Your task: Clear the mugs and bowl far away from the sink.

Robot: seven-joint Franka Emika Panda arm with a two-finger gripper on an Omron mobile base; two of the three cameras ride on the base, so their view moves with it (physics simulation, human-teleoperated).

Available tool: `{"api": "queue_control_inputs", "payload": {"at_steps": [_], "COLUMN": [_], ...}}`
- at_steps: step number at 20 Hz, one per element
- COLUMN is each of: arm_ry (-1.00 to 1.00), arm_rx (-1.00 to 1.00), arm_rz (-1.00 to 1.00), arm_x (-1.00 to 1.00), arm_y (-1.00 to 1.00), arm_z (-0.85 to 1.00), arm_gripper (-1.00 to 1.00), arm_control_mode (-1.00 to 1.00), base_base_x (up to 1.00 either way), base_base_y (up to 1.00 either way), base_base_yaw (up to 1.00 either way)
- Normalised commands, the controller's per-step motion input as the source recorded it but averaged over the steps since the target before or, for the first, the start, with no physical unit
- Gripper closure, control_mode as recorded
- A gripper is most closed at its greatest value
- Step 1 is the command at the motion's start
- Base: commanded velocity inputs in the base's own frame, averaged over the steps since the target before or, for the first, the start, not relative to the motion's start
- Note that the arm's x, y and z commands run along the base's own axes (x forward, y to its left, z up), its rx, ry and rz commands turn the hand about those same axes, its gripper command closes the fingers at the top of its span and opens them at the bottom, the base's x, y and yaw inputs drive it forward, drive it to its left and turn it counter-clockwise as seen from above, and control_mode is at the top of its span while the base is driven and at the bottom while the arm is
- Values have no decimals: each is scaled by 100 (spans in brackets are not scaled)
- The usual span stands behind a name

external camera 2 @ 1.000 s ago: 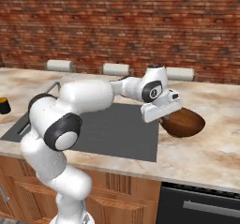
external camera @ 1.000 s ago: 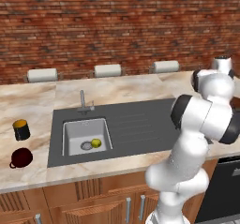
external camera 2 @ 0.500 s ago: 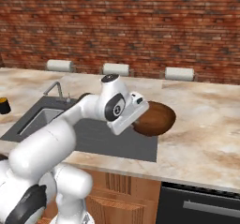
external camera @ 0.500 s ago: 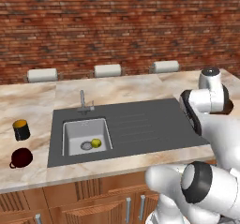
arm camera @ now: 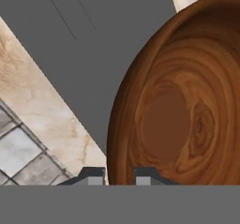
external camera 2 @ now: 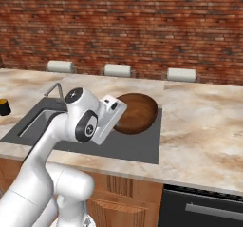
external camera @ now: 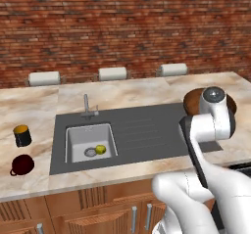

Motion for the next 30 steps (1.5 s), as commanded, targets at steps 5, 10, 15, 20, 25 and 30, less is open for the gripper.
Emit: {"api": "queue_control_inputs", "payload": {"at_steps": [5, 10, 15, 20, 25, 30], "arm_ry": [1, 0, 0, 0, 0, 0], "arm_rx": [-1, 0, 0, 0, 0, 0], "arm_rz": [0, 0, 0, 0, 0, 0], "arm_x": [-2, -1, 0, 0, 0, 0], "arm_y": [0, 0, 0, 0, 0, 0], "arm_z": [12, 0, 0, 0, 0, 0], "arm_gripper": [100, 100, 100, 100, 100, 100], "arm_control_mode": [-100, -100, 100, 100, 100, 100], "base_base_x": [0, 0, -4, -3, 4, 0], "base_base_y": [0, 0, -27, -32, -48, -20], "base_base_yaw": [0, 0, -15, -83, -85, -94]}}
